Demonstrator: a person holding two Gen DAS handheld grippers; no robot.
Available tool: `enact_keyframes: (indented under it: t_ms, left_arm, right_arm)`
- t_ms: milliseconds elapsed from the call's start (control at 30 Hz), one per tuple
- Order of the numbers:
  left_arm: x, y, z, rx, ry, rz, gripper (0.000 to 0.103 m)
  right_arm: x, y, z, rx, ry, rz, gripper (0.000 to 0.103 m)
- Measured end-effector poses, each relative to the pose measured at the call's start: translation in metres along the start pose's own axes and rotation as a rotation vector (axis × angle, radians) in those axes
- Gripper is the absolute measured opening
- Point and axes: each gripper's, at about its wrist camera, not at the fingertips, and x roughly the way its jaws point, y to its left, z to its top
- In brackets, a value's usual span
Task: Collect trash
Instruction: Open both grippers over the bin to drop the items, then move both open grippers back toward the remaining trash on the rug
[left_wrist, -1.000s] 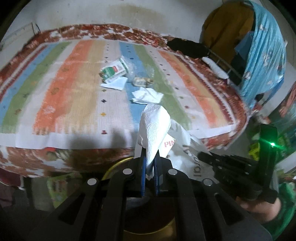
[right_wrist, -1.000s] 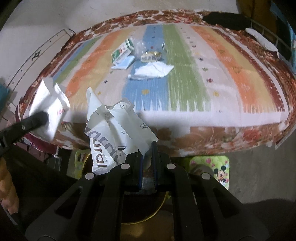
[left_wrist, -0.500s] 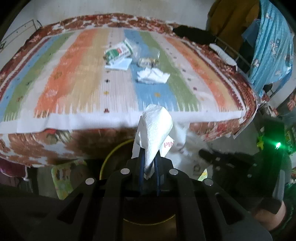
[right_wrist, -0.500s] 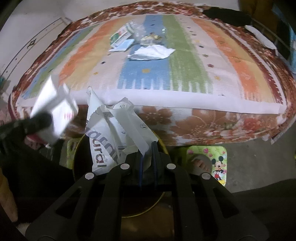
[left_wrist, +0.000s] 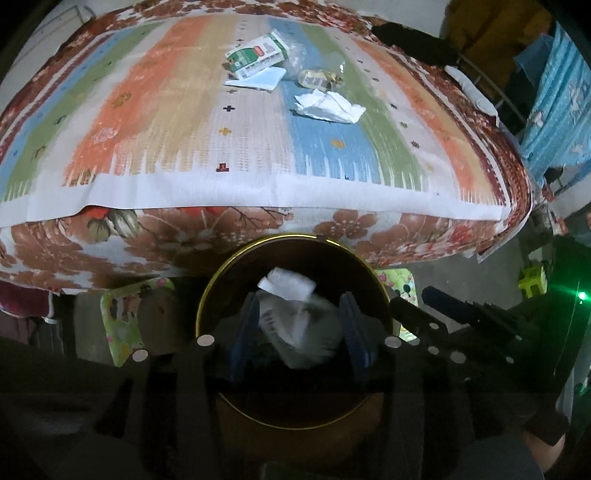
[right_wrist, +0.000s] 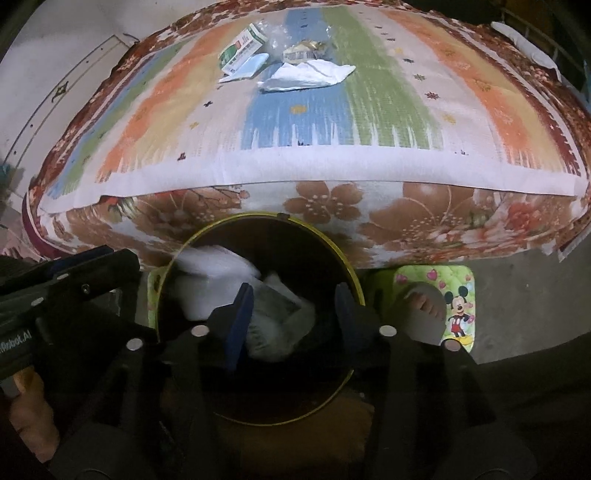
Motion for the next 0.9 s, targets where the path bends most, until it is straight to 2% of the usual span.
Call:
enact_keyframes:
  t_ms: [200, 233, 267, 400, 500, 600, 667, 800, 900]
  left_arm:
    - [-0.008, 0.01, 0.012, -0.062, -0.041, -0.002, 0.049]
    - [-0.009, 0.011, 0.013, -0.063, -0.045, 0.001, 0.051]
    - [-0.009, 0.01, 0.014, -0.061, -0.048, 0.006, 0.052]
    - [-0.013, 0.011, 0.022, -0.047, -0.061, 0.02, 0.055]
    - [-0.021, 0.007, 0.04, 0.007, -0.097, 0.067, 0.058]
    - [-0.028, 0.007, 0.061, 0.027, -0.146, 0.107, 0.061]
    - [-0.029, 0.009, 0.077, 0.027, -0.148, 0.11, 0.062]
    - [-0.03, 0.005, 0.102, 0.096, -0.162, 0.138, 0.069]
    - [-0.04, 0.006, 0.118, 0.128, -0.237, 0.196, 0.07]
  right_arm:
    - [-0.003, -0.001, 0.007, 0.011, -0.008, 0.054, 0.052]
    - [-0.004, 0.0, 0.009, 0.012, -0.013, 0.071, 0.055]
    - [-0.006, 0.001, 0.012, 0.005, -0.022, 0.083, 0.06]
    - [-0.022, 0.008, 0.022, -0.048, -0.1, 0.063, 0.065]
    - [-0.028, 0.006, 0.033, -0.055, -0.125, 0.055, 0.066]
    - [-0.037, 0.005, 0.045, -0.058, -0.153, 0.093, 0.067]
    - [-0.047, 0.006, 0.052, -0.075, -0.186, 0.091, 0.074]
    - [-0.056, 0.003, 0.071, -0.075, -0.221, 0.103, 0.077]
    - [-0.058, 0.002, 0.084, -0.079, -0.228, 0.101, 0.079]
